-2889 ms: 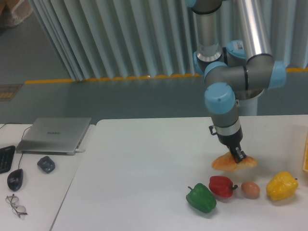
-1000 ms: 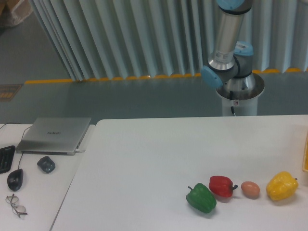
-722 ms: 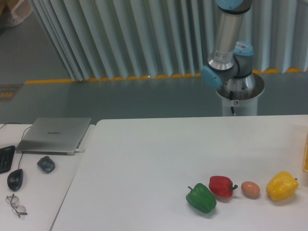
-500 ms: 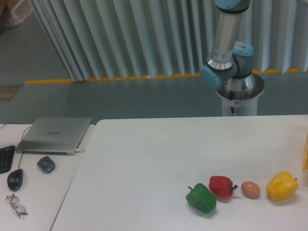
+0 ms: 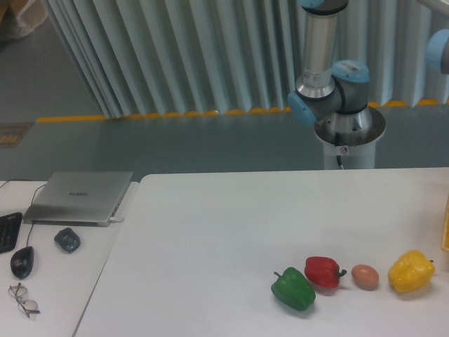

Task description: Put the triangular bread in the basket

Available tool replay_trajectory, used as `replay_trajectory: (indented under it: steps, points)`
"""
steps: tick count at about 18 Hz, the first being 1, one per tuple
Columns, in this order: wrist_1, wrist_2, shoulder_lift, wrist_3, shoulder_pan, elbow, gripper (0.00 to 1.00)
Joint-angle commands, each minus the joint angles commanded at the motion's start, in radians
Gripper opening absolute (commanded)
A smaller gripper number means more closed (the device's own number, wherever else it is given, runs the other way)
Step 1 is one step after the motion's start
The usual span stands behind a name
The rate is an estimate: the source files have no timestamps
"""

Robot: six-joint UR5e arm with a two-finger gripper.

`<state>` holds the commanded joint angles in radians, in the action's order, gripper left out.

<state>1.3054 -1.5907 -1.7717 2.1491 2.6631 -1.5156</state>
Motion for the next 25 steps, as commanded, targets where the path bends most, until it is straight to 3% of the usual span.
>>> replay_trajectory:
  steps: [6, 25]
  points:
    - [-0.002, -0.002, 0.005, -0.073, -0.075, 0.003, 1.00]
    - [0.003, -0.023, -0.003, -0.127, -0.111, -0.017, 1.00]
